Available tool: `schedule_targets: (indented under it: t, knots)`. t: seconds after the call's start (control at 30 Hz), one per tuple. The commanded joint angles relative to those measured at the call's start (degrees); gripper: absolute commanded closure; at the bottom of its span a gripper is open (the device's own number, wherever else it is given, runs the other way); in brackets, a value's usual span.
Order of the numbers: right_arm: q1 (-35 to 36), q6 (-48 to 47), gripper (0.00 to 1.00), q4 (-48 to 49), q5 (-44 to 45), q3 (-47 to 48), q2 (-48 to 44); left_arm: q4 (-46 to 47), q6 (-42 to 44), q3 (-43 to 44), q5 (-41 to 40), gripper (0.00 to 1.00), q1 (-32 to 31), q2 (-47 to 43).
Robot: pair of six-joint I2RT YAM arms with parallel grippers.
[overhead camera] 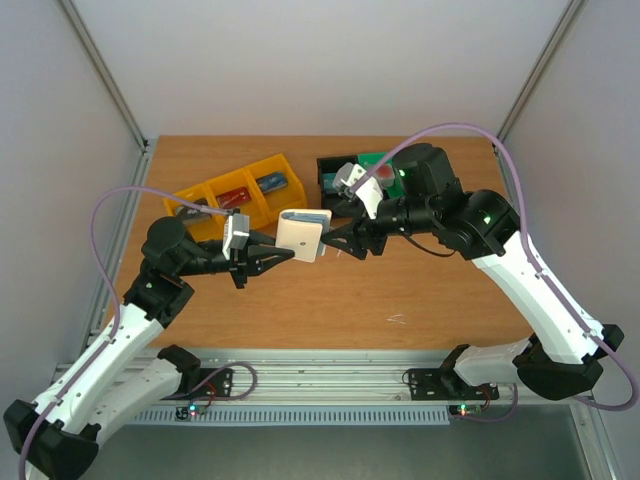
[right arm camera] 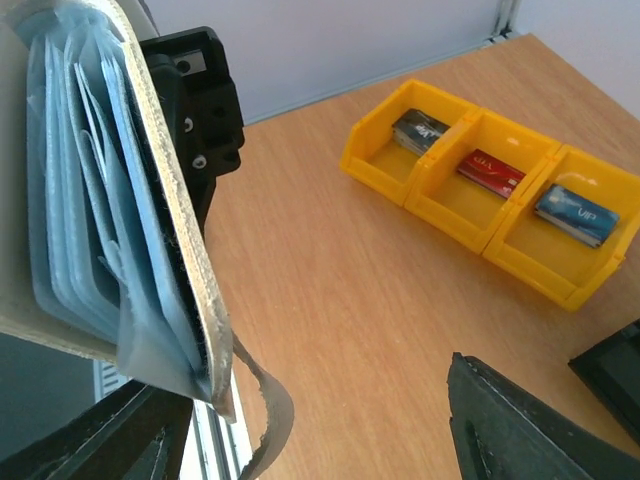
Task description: Take the credit cards out of the card holder
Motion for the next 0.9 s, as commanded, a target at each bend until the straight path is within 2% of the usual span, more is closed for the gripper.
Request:
schedule_targets:
  t: [0.0, 0.17, 0.23, 0.3, 0.33, 0.43, 0.57, 0.63, 0.67, 0.7, 0.77, 0.8, 0.87]
  knots:
    - [-0.3, 0.3, 0.28, 0.0, -3.6, 0.8, 1.0, 2.1, 1.3, -0.3, 1.3, 1.00, -0.5, -1.0]
    - [0.0, 1.7, 0.20, 2.0, -13.0, 0.3, 1.9, 2.3, 1.0, -0.2, 0.7, 1.00, -1.1, -0.4]
    - [0.2, 2.4, 0.20, 3.2, -15.2, -0.3, 2.1, 2.4, 0.9, -0.2, 0.5, 1.00, -1.1, -0.2]
    - [0.5, 3.1, 0.25, 4.3, -17.3, -0.5, 2.6, 2.4, 0.8, -0.1, 0.5, 1.00, -1.1, 0.0]
    - [0.6, 3.4, 0.31, 4.8, -18.0, -0.4, 2.7, 2.4, 0.8, -0.1, 0.5, 1.00, -1.2, 0.1]
    - [0.5, 4.2, 0.59, 7.3, -19.4, -1.0, 2.3, 2.4, 0.5, -0.1, 0.0, 1.00, -1.2, 0.3]
    - [0.6, 4.5, 0.88, 9.9, -19.6, -3.1, 0.9, 2.1, 0.0, -0.4, -1.2, 1.00, -1.2, 0.1]
    - [0.6, 4.9, 0.97, 10.0, -18.4, -3.7, 0.5, 2.0, -0.7, -0.7, -2.1, 1.00, -1.2, 0.1]
    - [0.5, 5.1, 0.98, 9.9, -17.5, -4.1, 0.4, 2.0, -0.9, -0.8, -2.8, 0.97, -1.2, 0.1]
    - [0.5, 5.5, 0.99, 9.8, -16.2, -4.3, 0.3, 1.9, -1.1, -1.1, -3.8, 0.88, -1.3, 0.1]
    - [0.2, 6.6, 0.99, 8.9, -12.9, -4.4, 0.6, 1.8, -1.4, -1.8, -6.8, 0.59, -1.2, 0.2]
    - [0.1, 7.3, 0.99, 8.3, -10.6, -4.2, 0.9, 1.8, -1.4, -2.3, -8.7, 0.48, -1.2, 0.4]
    - [0.0, 10.0, 0.99, 6.9, -4.9, -3.8, 2.0, 1.8, -1.4, -3.1, -12.2, 0.34, -1.2, 0.6]
